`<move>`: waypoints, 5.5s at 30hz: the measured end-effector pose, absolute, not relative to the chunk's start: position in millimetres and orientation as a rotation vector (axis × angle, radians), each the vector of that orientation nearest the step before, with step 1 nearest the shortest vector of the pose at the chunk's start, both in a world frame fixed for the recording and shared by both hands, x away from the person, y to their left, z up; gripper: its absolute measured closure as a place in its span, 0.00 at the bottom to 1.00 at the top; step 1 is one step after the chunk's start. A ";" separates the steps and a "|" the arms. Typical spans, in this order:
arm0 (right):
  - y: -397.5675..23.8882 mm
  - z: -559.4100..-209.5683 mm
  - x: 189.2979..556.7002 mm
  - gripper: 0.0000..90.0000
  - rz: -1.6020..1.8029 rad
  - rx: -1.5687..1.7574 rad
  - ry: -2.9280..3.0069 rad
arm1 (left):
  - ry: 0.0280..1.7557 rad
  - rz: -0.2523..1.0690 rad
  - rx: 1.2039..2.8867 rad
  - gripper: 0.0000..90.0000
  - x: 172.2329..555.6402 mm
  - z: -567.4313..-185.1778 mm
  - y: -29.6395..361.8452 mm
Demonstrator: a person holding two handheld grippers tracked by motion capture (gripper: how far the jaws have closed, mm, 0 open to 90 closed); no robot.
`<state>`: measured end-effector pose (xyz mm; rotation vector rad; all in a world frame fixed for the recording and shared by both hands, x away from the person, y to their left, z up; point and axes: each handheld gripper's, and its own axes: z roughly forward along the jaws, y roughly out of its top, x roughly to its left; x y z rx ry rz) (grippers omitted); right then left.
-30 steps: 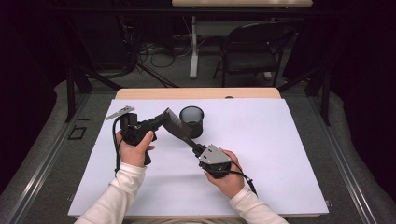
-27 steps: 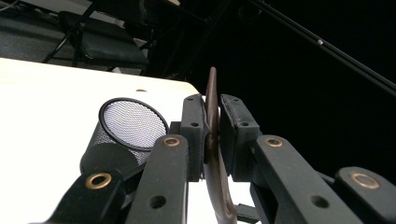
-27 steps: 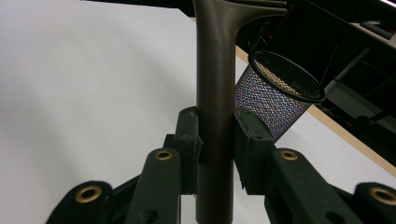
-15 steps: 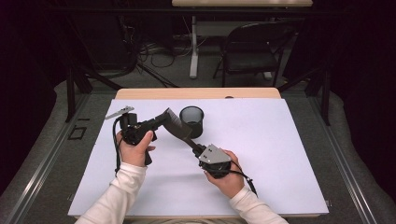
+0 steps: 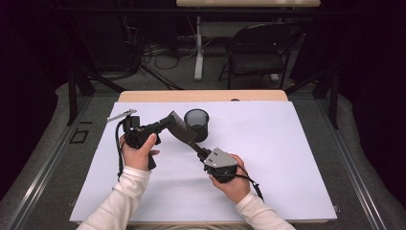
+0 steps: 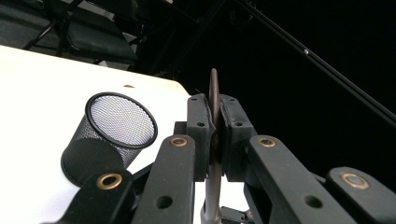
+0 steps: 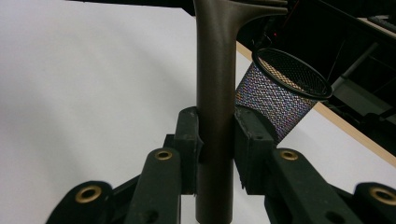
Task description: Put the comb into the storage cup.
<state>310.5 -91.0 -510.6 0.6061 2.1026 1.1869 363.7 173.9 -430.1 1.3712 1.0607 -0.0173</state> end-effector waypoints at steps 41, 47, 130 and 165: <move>-92.5 -511.3 314.1 0.80 1.234 0.651 2.123 | 1.064 -0.042 1.316 0.94 366.3 -432.2 170.4; -93.1 -511.8 315.5 0.80 1.248 0.674 2.127 | 1.063 -0.044 1.307 0.94 366.7 -432.6 169.0; -97.6 -509.2 325.1 0.15 1.278 0.815 2.117 | 1.096 0.206 1.203 0.94 397.2 -389.9 189.2; -110.2 -502.8 328.7 0.00 1.276 0.881 2.145 | 1.118 0.294 1.187 0.94 419.3 -355.1 185.6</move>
